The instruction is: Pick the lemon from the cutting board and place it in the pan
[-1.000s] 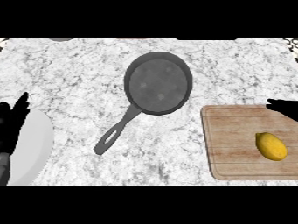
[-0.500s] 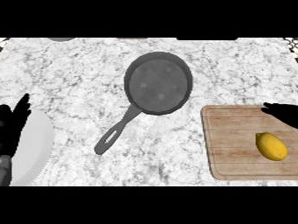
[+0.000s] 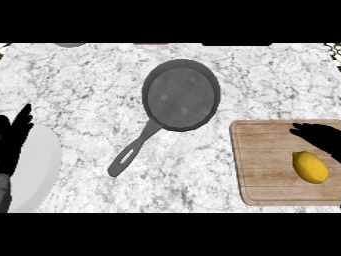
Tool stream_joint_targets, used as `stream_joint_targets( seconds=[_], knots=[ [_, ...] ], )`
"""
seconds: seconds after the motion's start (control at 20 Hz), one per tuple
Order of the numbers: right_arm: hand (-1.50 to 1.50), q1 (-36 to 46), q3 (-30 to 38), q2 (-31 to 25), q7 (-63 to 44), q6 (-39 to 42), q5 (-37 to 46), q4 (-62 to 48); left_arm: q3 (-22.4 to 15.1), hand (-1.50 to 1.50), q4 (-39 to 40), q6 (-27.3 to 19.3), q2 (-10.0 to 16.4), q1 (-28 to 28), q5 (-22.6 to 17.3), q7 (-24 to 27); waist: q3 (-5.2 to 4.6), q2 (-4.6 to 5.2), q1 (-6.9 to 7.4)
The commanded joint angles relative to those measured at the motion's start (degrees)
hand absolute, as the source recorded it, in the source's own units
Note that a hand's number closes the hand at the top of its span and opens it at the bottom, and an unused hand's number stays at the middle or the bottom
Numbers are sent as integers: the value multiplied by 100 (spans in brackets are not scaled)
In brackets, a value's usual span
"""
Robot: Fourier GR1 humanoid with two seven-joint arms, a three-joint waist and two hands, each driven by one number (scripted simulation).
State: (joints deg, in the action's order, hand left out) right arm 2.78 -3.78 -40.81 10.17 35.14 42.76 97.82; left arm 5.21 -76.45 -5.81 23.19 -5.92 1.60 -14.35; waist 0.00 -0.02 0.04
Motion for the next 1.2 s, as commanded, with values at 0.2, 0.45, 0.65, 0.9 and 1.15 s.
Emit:
stream_joint_targets(
  seconds=[0.2,0.45,0.65,0.9,1.15],
  knots=[
    [-150,86,254,361,354,68,474,-248,240,0,296,124,-263,-111,144,128,0,2,-6],
    [-150,109,132,547,374,17,886,-561,499,0,211,458,63,-151,127,87,0,1,3],
    [-150,223,198,720,297,281,1039,-538,401,0,250,261,-298,114,400,428,-1,1,1],
    [-150,193,80,962,457,-361,1621,-1119,373,0,-203,327,-328,-33,483,-163,1,0,5],
    [150,564,-22,867,988,-1261,2015,-1525,450,0,294,276,-433,-56,488,314,0,10,23]
  ],
)
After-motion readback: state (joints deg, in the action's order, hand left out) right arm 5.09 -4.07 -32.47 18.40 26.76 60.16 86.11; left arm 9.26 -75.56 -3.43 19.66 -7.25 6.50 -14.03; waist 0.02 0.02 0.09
